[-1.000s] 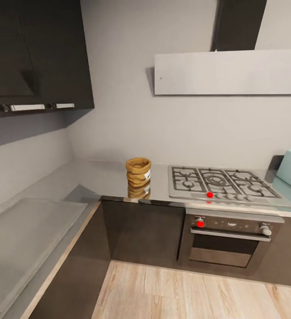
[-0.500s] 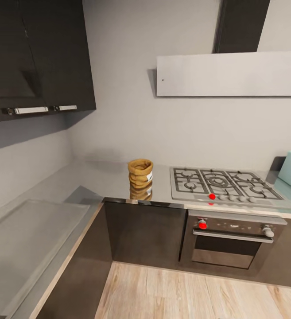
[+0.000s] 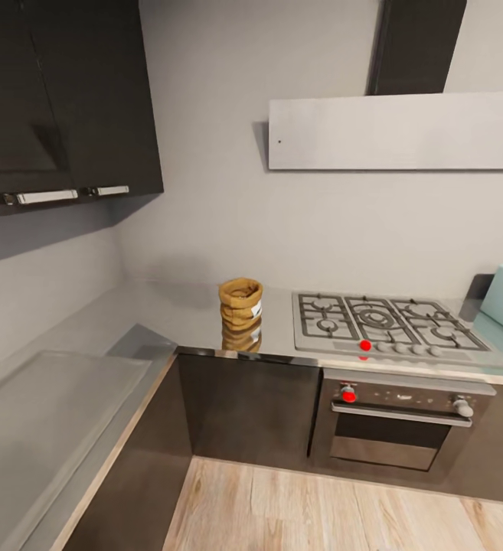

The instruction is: In the kitchen, take the popcorn bag from the countertop, put it into the microwave, and heat it until the popcorn is cooked so the cooked popcorn ends up inside the bag.

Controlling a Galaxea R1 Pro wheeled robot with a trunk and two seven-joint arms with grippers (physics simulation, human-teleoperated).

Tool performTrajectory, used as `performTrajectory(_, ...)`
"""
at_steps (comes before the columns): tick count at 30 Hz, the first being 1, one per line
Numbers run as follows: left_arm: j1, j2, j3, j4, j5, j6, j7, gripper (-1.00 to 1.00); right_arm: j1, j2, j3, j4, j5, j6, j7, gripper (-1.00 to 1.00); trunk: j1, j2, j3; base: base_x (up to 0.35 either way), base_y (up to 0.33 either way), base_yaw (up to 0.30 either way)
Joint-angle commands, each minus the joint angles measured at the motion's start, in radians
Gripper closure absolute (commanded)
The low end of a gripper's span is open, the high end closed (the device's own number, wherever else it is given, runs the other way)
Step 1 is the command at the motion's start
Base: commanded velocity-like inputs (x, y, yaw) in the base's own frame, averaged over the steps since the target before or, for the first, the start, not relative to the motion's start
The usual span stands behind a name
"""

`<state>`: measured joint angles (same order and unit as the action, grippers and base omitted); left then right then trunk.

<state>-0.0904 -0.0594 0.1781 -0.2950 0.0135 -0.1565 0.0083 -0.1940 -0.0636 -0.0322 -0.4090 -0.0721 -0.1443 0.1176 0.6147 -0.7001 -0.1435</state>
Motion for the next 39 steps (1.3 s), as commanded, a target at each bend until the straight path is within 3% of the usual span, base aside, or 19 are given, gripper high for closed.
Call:
performTrajectory(1, -0.001, 0.0, 0.002, 0.001, 0.001, -0.003, 0.001, -1.0, -0.001, 0.0, -0.003, 0.001, -0.008, -0.003, 0.008, -1.0, -0.004, 0.006, 0.002, 0.0, 0.0, 0.0)
performTrajectory(34, 0.0, 0.0, 0.0, 0.001, -0.004, -0.003, 0.001, -1.0, -0.001, 0.003, 0.001, -0.001, -0.006, 0.0, 0.015, -1.0, -0.13, 0.237, 0.105, 0.0, 0.0, 0.0)
performTrajectory(37, -0.001, 0.0, 0.001, 0.001, -0.003, -0.003, 0.001, -1.0, -0.001, 0.005, 0.016, -0.018, -0.006, 0.004, 0.018, -1.0, -0.142, 0.258, 0.114, 0.0, 0.0, 0.0)
performTrajectory(39, -0.001, 0.0, 0.001, 0.001, -0.003, -0.003, 0.001, -1.0, 0.0, 0.005, 0.064, -0.087, -0.006, 0.022, 0.02, -1.0, -0.149, 0.272, 0.121, 0.0, 0.0, 0.0)
